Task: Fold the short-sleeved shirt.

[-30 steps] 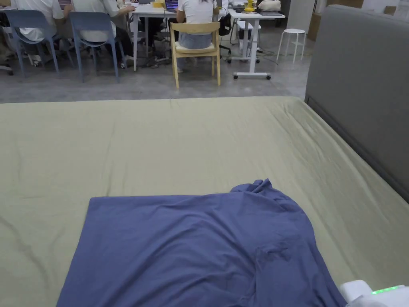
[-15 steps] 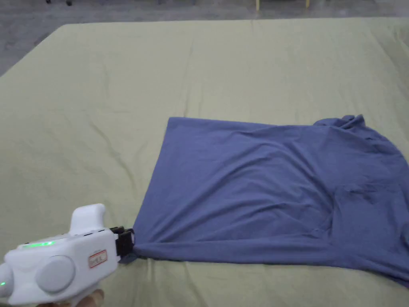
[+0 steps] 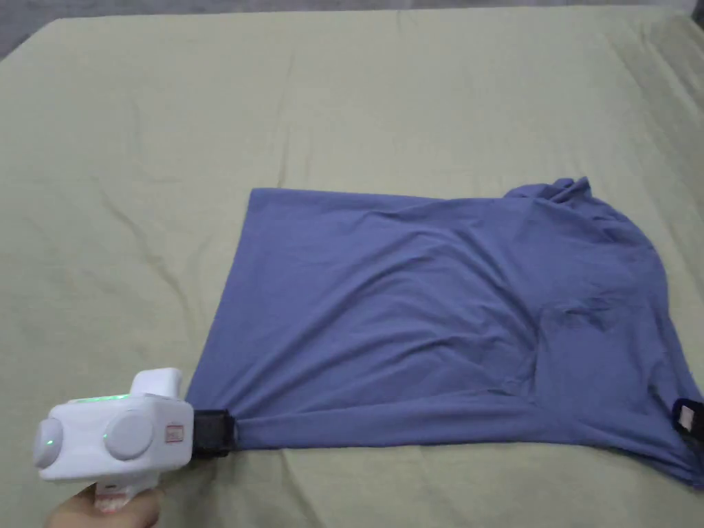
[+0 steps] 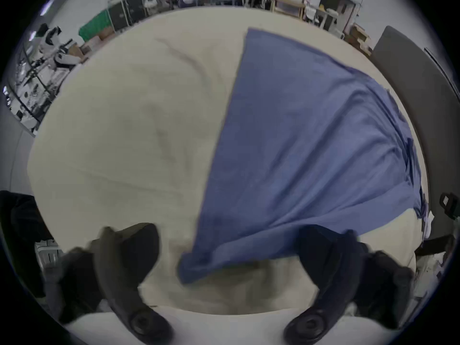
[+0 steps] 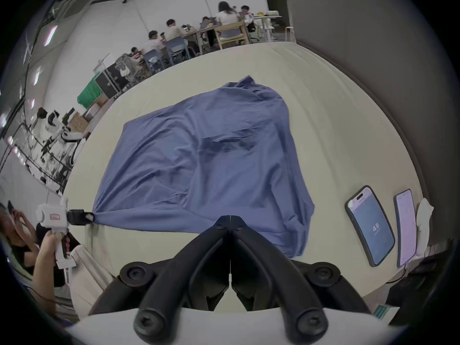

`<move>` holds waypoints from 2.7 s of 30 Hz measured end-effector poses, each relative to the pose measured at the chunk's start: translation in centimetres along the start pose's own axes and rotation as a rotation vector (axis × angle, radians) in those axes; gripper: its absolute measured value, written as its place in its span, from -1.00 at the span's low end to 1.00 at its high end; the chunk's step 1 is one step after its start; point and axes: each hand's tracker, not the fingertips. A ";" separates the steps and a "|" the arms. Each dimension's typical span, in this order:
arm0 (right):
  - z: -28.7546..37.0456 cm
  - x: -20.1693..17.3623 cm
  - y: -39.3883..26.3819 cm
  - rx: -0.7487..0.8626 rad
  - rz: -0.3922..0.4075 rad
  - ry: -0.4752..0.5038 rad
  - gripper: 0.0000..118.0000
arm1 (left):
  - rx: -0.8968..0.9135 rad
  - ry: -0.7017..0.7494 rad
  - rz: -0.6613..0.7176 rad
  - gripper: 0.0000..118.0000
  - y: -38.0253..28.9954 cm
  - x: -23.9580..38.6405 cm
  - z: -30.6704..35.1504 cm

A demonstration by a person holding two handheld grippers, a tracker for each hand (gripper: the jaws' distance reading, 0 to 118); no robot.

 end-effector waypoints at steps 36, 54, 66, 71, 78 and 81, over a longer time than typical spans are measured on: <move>-10.6 1.6 16.3 0.015 -0.008 -0.099 -0.90 | 0.231 -0.324 0.316 -0.93 15.0 1.2 5.6; -25.5 3.3 19.3 -0.089 -0.049 -0.251 -0.58 | 0.201 0.017 0.180 -0.01 21.8 3.2 -8.6; -7.6 -1.1 11.9 0.223 0.070 -0.033 0.78 | 0.449 -0.139 0.070 0.84 9.9 4.5 6.5; -7.2 -4.5 2.8 0.158 0.207 -0.083 -0.96 | 0.251 -0.117 0.080 -1.00 2.9 5.4 3.8; -6.6 -4.8 1.4 0.104 0.207 0.066 -0.96 | 0.302 -0.106 0.181 1.00 5.1 2.6 1.9; -6.0 -4.1 2.1 0.103 0.168 0.078 -0.96 | 0.365 -0.051 0.118 1.00 10.0 1.9 0.9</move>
